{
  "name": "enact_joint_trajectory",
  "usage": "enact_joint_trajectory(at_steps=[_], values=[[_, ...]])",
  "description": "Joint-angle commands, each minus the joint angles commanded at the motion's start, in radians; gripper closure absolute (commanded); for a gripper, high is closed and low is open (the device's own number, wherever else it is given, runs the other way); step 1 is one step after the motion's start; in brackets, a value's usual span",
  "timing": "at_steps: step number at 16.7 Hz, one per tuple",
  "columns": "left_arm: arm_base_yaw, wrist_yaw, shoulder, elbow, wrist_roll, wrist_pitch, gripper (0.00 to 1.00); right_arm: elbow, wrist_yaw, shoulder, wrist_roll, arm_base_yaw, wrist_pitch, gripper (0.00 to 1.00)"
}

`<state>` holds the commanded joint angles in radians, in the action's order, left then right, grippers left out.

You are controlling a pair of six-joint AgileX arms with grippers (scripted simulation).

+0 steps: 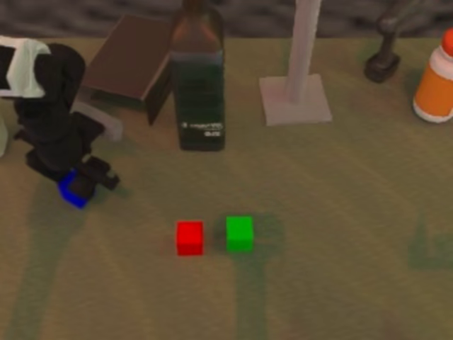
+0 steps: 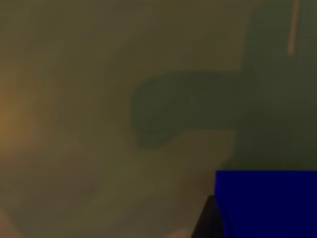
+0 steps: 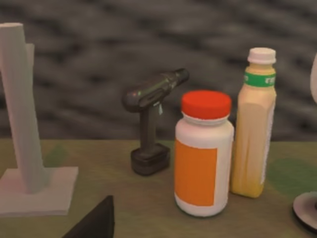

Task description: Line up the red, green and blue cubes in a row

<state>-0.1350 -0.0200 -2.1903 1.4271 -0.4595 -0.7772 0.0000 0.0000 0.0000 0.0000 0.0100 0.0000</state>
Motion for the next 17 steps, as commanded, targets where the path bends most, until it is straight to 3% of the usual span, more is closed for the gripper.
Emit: enact_joint_trajectory(at_steps=[6,12,17], values=[[0.018,0.002,0.087,0.100,0.005,-0.195,1.00,0.000,0.000,0.000,0.000,0.000,0.000,0.00],[0.015,0.003,0.100,0.116,0.006,-0.217,1.00,0.000,0.000,0.000,0.000,0.000,0.000,0.00],[-0.092,0.007,0.023,0.250,0.166,-0.279,1.00,0.000,0.000,0.000,0.000,0.000,0.000,0.00]])
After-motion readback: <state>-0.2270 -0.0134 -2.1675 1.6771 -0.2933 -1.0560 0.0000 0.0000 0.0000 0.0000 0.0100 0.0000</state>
